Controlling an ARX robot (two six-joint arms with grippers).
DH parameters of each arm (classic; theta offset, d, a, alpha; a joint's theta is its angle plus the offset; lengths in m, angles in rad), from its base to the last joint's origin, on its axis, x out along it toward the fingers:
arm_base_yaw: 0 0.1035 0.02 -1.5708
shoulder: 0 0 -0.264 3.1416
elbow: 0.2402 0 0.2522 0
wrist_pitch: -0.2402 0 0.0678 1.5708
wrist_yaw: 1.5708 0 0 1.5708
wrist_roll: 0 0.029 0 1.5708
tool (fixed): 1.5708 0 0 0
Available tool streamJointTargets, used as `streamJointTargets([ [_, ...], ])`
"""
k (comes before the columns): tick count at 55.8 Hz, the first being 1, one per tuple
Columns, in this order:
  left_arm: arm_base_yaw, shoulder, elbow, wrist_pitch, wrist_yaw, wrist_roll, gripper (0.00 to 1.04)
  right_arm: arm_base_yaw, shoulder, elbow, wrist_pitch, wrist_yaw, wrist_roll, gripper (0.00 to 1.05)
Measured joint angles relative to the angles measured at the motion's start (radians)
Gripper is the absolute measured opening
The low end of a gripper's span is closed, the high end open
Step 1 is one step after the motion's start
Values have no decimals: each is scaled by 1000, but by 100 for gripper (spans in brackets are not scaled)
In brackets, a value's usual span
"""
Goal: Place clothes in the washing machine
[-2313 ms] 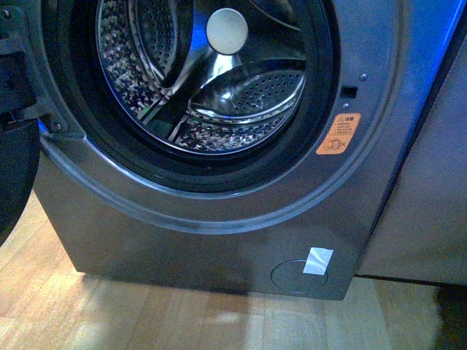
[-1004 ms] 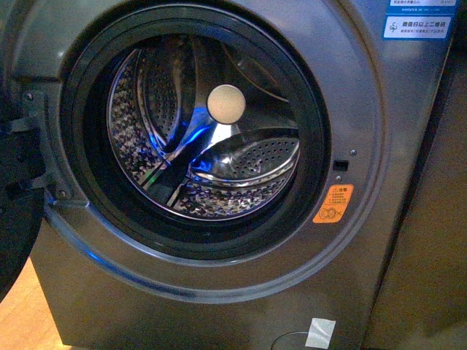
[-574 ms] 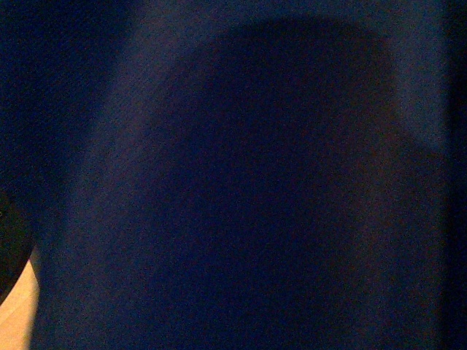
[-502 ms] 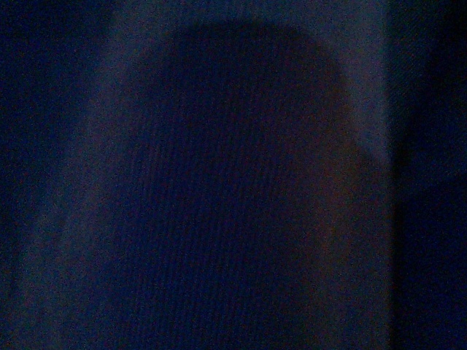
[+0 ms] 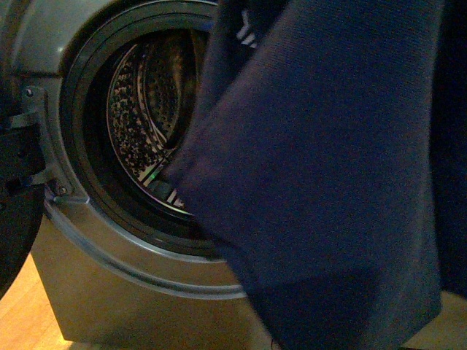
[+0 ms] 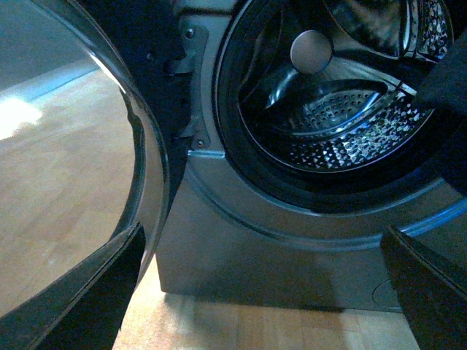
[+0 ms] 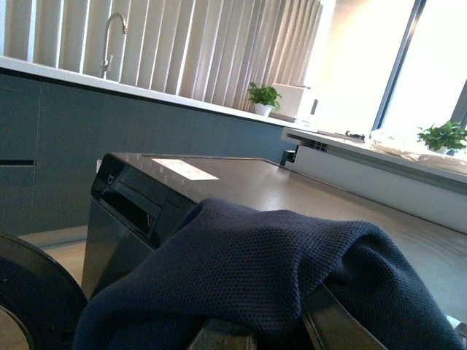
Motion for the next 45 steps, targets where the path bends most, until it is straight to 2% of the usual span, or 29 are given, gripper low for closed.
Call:
streamJointTargets([
  [25,0,0,0,0,0,0,98,0,0,-2,0,0,0,4],
  [26,8,5,0,5,26,-6,98,0,0,-2,0,0,0,4],
  [31,121,177,31,188,355,-34,98,0,0,-2,0,0,0,4],
  [33,140,259,62,259,415,-39,98,0,0,-2,0,-1,0,4],
  [36,146,420,152,390,485,-36,98,0,0,-3,0,-2,0,4],
  [40,141,588,273,510,504,-47,98,0,0,-3,0,-2,0,4],
  [45,119,726,383,582,532,-56,98,0,0,-3,0,-2,0,4],
])
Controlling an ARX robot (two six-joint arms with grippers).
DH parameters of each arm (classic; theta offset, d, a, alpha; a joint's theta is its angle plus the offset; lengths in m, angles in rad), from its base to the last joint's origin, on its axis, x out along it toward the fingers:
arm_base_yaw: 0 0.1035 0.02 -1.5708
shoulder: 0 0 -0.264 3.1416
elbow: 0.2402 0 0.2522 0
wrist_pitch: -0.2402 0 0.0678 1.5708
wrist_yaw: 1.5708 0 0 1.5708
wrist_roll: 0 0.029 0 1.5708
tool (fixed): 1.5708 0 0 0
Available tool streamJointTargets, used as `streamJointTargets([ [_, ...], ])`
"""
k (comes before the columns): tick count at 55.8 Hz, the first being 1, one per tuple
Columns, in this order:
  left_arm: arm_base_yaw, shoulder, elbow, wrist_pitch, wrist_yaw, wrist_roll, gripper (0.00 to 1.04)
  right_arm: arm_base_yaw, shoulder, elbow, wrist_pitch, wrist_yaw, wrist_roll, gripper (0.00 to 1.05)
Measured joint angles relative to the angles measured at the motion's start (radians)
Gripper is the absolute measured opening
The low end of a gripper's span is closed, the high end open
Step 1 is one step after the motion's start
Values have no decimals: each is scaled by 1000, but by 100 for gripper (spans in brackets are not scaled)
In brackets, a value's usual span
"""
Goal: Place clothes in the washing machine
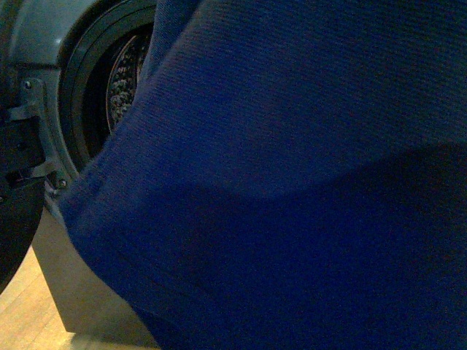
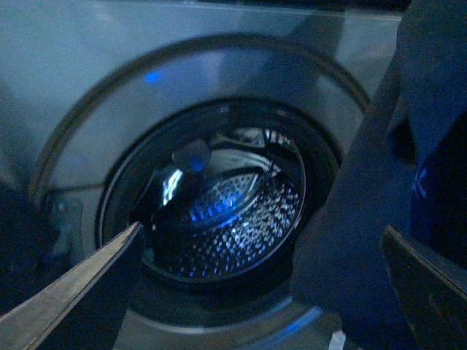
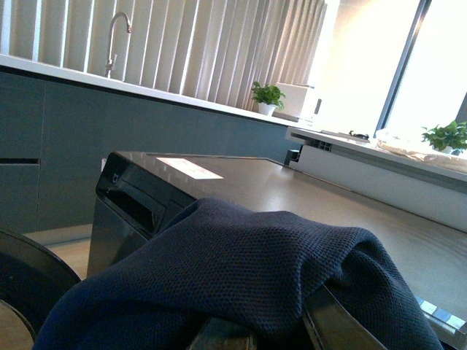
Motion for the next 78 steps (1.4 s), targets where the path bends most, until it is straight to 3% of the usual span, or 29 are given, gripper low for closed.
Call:
streamJointTargets([
  [5,-35,140,106,84,84,-52,98,0,0,0,0,1,0,4],
  [18,-119,369,299,186,196,-117,98,0,0,0,0,0,0,4],
  [29,-242,528,470,126,250,-119,98,0,0,0,0,2,0,4],
  [44,-466,676,640,-9,193,-45,98,0,0,0,0,2,0,4],
  [53,-540,739,691,-9,181,-40,98,0,0,0,0,2,0,4],
  [68,-639,752,697,90,282,-95,98,0,0,0,0,2,0,4],
  [78,-690,776,719,55,181,-63,98,0,0,0,0,2,0,4],
])
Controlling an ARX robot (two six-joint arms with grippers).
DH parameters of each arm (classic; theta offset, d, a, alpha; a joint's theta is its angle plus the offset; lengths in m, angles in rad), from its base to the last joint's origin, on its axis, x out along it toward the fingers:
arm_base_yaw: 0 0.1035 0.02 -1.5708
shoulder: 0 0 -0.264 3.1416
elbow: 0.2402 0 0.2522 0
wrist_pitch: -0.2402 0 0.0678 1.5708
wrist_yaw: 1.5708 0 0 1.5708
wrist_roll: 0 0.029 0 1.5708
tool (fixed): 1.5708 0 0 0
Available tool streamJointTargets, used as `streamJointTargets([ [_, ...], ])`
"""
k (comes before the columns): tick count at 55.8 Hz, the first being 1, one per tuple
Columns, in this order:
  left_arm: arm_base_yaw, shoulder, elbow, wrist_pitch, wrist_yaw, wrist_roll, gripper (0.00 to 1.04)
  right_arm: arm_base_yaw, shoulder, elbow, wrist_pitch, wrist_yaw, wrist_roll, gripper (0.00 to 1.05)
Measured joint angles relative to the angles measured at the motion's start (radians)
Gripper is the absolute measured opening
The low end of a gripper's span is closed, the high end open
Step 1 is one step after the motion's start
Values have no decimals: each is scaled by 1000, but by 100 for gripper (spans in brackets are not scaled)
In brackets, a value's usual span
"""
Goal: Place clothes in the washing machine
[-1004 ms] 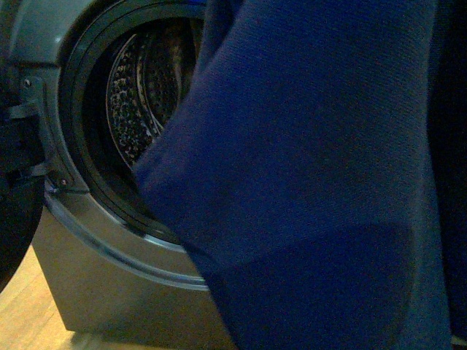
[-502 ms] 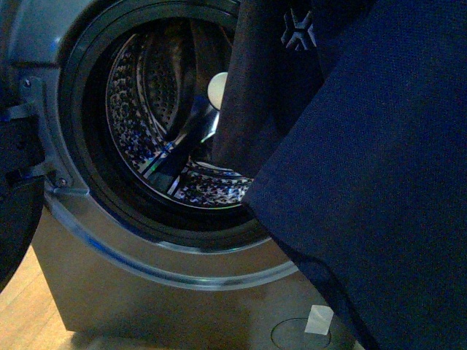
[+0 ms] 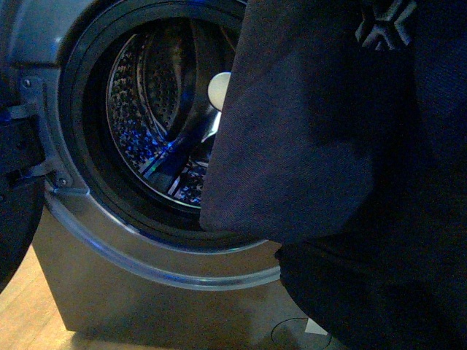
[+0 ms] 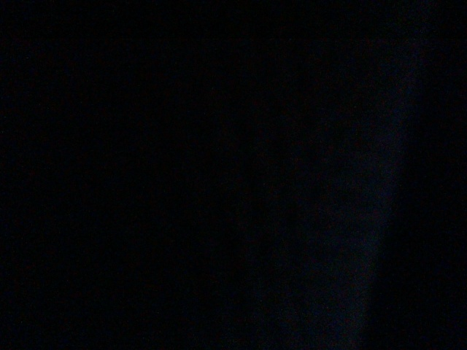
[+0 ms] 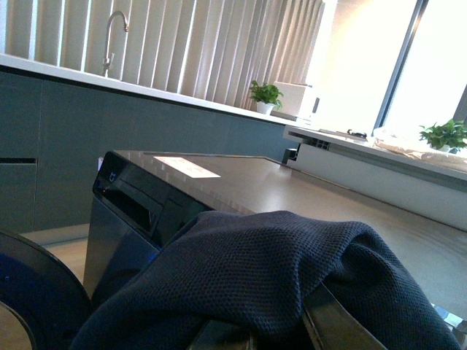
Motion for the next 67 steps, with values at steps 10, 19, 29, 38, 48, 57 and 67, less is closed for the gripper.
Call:
streamJointTargets([
  [10,-48,92,81,21,-281,71,98,0,0,0,0,1,0,4],
  [19,-71,128,114,103,-458,117,98,0,0,0,0,2,0,4],
  [29,-85,142,138,149,-634,148,92,0,0,0,0,1,0,4],
  [38,-90,163,147,151,-721,150,58,0,0,0,0,4,0,4],
  [48,-87,164,145,156,-737,157,28,0,0,-1,0,4,-3,21],
  [57,-61,156,93,183,-730,154,9,0,-1,-1,1,3,-3,44],
  [67,-8,141,35,204,-729,134,8,0,-4,-1,3,3,-3,69],
])
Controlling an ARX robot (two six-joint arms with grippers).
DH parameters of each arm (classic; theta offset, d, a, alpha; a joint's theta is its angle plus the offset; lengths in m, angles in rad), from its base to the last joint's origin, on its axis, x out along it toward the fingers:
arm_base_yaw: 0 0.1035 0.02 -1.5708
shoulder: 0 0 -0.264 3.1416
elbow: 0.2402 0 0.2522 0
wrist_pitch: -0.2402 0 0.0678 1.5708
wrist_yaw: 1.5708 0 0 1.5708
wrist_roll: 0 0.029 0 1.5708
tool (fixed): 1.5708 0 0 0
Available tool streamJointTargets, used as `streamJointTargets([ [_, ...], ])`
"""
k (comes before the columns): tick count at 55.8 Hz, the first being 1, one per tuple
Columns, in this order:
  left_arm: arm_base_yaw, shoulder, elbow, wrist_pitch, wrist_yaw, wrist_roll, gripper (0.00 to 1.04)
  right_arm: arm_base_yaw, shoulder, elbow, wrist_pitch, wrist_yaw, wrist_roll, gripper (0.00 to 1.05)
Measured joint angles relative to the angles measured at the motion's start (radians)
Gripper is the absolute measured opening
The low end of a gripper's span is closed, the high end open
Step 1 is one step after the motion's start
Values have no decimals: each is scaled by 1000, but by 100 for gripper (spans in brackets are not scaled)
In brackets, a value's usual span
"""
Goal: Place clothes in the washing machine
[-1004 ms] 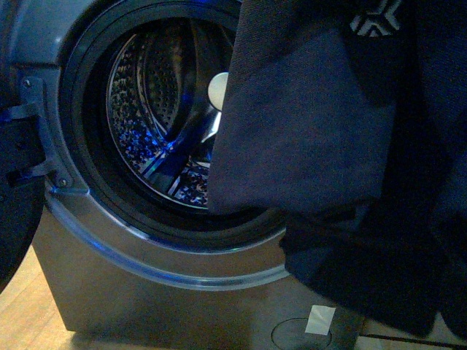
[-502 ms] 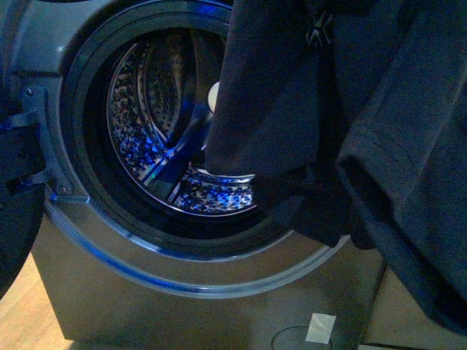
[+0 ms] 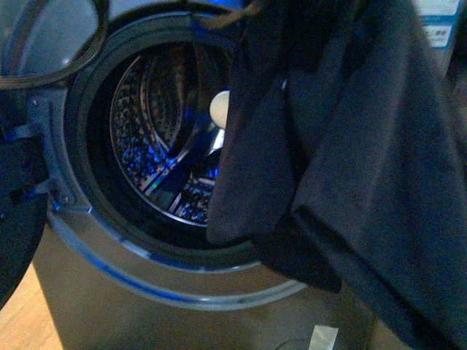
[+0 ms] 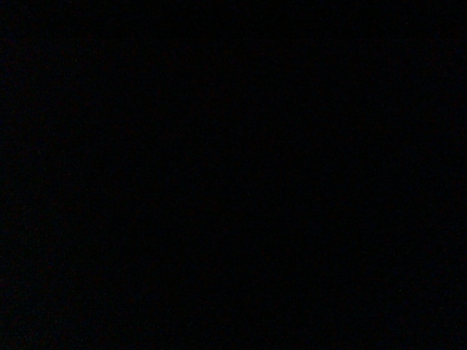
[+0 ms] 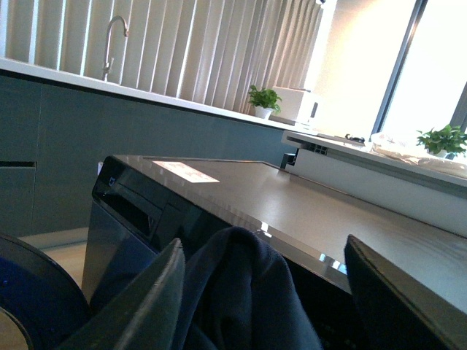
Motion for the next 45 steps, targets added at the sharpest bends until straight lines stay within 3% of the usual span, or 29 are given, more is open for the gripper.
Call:
streamJointTargets([
  [12,81,-23,-69,20,19,-33,8,0,-2,0,0,0,0,99],
  [26,175,-35,-171,44,88,-55,8,0,-2,0,0,0,0,97],
  [33,259,-35,-188,37,164,-64,8,21,-51,-44,-122,335,83,97],
  [45,381,-22,-243,98,209,-80,8,-34,-388,-451,-82,390,159,97],
])
